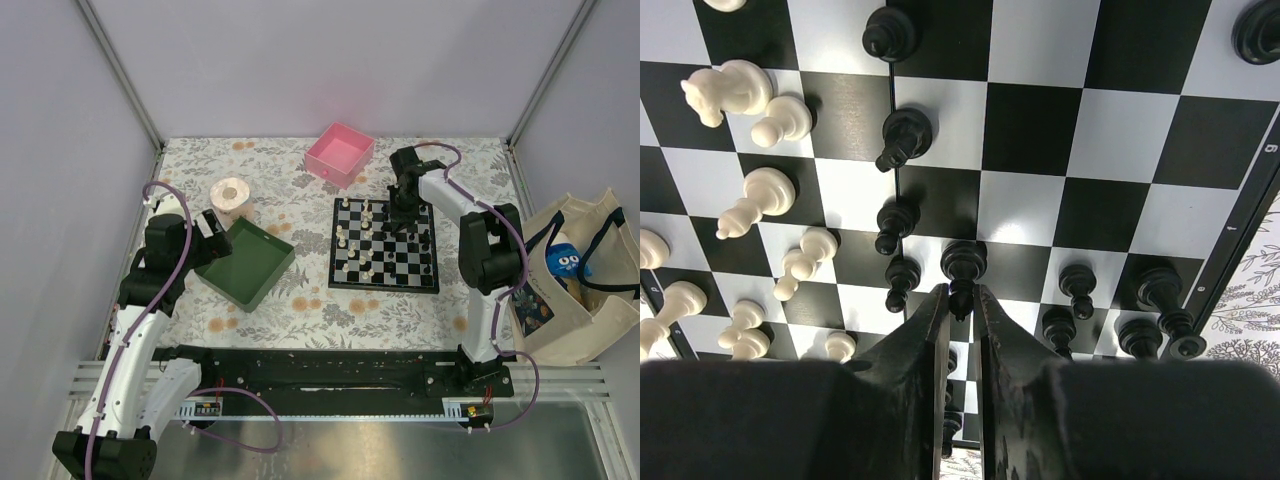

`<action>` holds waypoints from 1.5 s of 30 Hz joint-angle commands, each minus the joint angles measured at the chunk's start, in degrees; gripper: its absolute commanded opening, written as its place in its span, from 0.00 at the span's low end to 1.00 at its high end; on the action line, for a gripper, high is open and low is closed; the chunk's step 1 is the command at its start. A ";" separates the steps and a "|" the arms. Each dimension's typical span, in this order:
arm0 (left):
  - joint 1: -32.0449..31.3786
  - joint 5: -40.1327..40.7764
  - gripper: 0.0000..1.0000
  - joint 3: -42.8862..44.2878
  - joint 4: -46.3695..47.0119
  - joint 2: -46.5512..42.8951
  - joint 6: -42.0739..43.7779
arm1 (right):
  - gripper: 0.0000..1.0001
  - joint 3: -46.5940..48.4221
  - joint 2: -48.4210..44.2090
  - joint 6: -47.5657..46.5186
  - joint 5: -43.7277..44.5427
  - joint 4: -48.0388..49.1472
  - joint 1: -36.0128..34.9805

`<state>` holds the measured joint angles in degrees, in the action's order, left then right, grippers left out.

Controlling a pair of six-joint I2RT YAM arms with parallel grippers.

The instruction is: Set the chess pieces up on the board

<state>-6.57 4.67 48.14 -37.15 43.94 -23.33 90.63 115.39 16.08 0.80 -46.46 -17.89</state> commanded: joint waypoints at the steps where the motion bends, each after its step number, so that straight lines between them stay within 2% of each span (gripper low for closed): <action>1: 0.33 -0.62 0.99 -0.15 2.87 -0.61 0.48 | 0.19 2.36 -4.64 0.00 1.83 -0.57 -0.31; 7: 0.42 -0.62 0.99 -0.33 2.87 -1.14 0.48 | 0.19 2.36 -8.34 1.85 3.16 1.89 3.38; 17: 0.33 -0.89 0.99 -0.42 2.87 -1.49 0.39 | 0.19 0.95 -6.76 1.68 2.72 1.81 9.62; 45: 0.50 -1.15 0.99 -0.24 2.96 -0.88 0.30 | 0.19 0.25 -1.31 1.59 2.81 1.46 12.18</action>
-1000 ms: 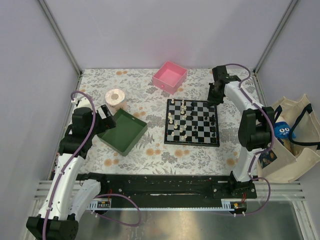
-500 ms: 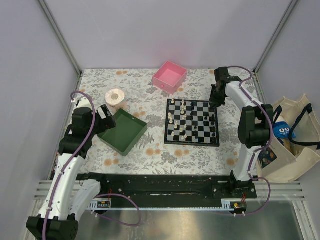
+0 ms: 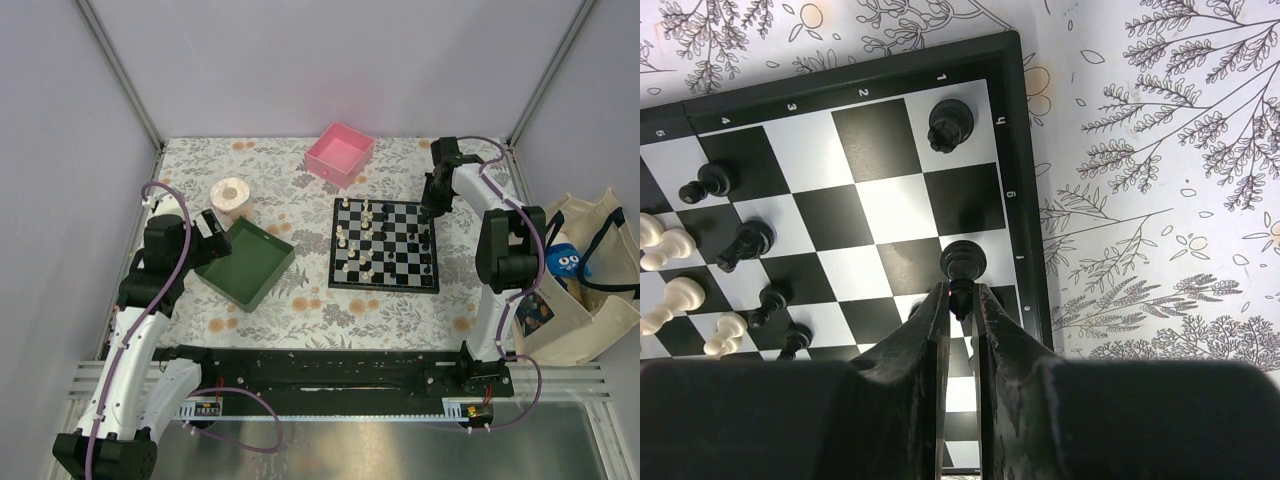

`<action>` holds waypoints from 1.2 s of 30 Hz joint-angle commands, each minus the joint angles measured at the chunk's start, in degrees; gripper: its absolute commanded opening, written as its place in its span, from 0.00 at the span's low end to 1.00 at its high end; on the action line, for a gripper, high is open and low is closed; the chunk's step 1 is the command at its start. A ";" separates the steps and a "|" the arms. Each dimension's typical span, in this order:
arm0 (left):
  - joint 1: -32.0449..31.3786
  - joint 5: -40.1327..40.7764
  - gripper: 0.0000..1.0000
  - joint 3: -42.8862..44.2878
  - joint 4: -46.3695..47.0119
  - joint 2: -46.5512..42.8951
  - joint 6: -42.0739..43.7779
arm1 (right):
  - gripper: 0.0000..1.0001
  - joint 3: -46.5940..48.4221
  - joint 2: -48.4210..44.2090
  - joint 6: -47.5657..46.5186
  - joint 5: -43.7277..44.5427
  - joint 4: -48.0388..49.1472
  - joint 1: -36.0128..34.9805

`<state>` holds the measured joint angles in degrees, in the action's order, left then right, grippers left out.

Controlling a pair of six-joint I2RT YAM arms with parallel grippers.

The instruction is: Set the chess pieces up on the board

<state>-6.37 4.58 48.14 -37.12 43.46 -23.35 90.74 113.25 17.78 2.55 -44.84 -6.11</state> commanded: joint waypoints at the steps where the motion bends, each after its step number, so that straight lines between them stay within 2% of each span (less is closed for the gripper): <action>1: 0.39 -1.06 0.99 -0.24 2.93 -0.31 0.33 | 0.19 0.14 1.00 -0.03 0.80 -0.07 0.48; 22: 0.48 -0.98 0.99 -0.41 2.93 -0.66 0.33 | 0.20 0.32 1.09 -0.99 0.53 -2.18 0.48; 36: 0.57 -1.06 0.99 -0.33 2.94 -0.75 0.33 | 0.34 3.65 1.88 -1.52 -0.79 -2.80 0.57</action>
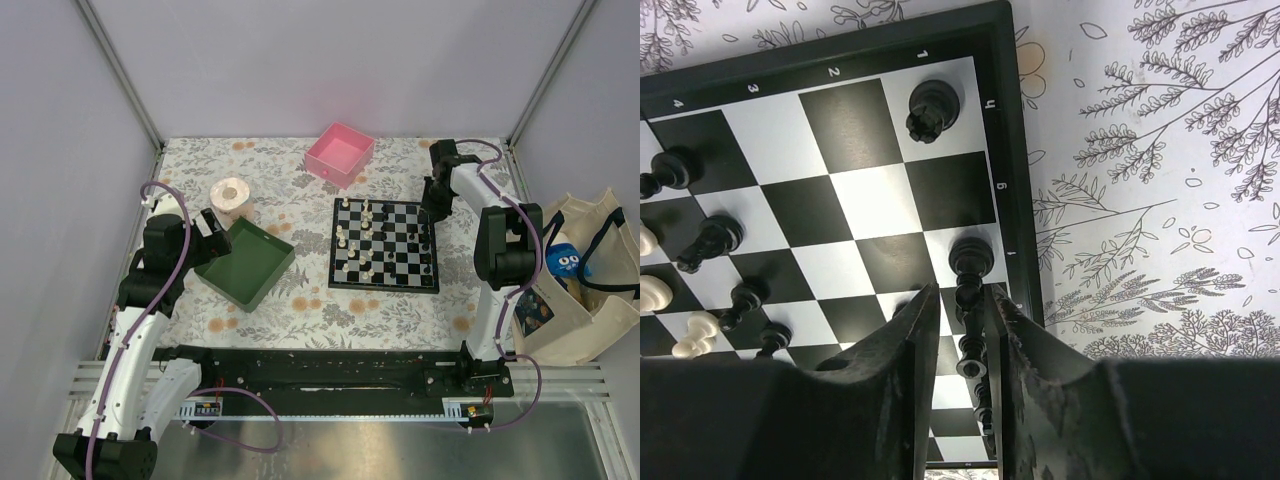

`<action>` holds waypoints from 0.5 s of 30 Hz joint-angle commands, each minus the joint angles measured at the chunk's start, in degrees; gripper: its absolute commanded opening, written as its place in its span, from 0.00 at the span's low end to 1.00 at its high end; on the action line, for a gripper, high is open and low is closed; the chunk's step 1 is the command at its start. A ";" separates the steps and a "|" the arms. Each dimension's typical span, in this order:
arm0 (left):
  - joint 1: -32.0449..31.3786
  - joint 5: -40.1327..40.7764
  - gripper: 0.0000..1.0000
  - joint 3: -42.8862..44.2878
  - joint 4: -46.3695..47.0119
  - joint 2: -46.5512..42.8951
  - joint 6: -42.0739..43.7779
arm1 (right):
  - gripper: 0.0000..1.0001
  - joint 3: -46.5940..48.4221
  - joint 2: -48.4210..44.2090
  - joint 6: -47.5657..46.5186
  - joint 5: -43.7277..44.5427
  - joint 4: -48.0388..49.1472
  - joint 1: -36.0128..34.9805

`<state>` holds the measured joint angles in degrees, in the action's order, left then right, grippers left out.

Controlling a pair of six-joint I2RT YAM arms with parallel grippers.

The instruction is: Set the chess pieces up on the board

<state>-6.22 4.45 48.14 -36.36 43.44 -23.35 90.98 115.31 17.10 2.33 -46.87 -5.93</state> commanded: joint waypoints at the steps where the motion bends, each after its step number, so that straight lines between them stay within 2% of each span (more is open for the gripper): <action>1: 0.33 -0.93 0.99 -0.41 2.17 -0.73 0.33 | 0.35 3.68 -0.17 -0.76 -0.74 -0.76 0.31; 9: 0.42 -1.02 0.99 -0.42 2.26 -0.81 0.24 | 0.42 7.02 -2.36 -0.93 -2.15 -0.77 0.22; 15: 0.42 -1.11 0.99 -0.41 2.17 -0.73 0.24 | 0.54 8.16 -2.63 -0.14 -2.86 -0.42 -4.07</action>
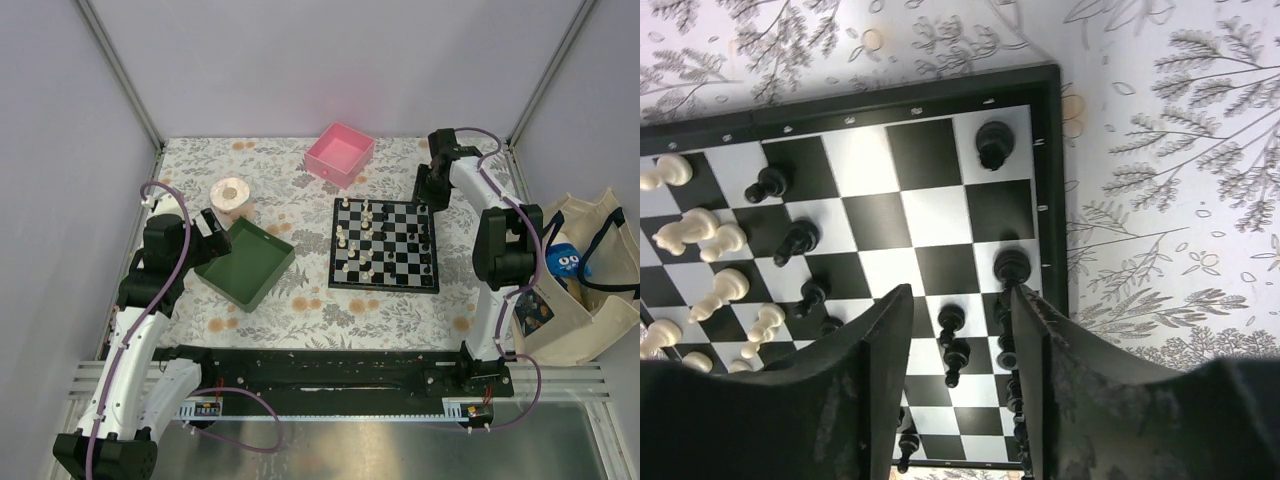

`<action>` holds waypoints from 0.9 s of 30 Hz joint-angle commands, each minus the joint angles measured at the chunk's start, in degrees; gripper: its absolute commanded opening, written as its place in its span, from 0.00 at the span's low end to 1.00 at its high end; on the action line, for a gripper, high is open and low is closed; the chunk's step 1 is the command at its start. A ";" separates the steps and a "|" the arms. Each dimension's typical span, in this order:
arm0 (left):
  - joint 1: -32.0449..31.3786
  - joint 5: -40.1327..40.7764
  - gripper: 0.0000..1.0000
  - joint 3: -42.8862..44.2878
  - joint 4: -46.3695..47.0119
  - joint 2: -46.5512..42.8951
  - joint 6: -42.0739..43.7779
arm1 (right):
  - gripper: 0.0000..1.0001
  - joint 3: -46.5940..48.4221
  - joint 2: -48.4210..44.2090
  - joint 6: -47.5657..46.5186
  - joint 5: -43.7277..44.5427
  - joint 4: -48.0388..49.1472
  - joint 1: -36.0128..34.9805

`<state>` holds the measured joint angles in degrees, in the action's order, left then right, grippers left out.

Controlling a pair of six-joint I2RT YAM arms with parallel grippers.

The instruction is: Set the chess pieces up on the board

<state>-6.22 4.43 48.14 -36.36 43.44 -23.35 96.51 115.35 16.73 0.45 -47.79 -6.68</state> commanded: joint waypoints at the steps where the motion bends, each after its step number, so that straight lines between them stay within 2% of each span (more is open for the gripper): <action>1: 0.50 -1.09 0.99 -0.42 2.26 -0.73 0.24 | 0.55 2.72 -2.15 0.58 -1.32 0.59 -4.21; 10: 0.51 -1.17 0.99 -0.41 2.26 -0.64 0.24 | 0.55 3.07 1.28 7.61 1.13 4.02 -8.26; 27: 0.59 -1.00 0.99 -0.42 2.26 -0.81 0.24 | 0.56 7.11 6.82 10.60 2.01 5.25 -9.76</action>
<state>-5.98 4.29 48.14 -36.36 43.44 -23.35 100.53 121.21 26.11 1.91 -43.57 -15.68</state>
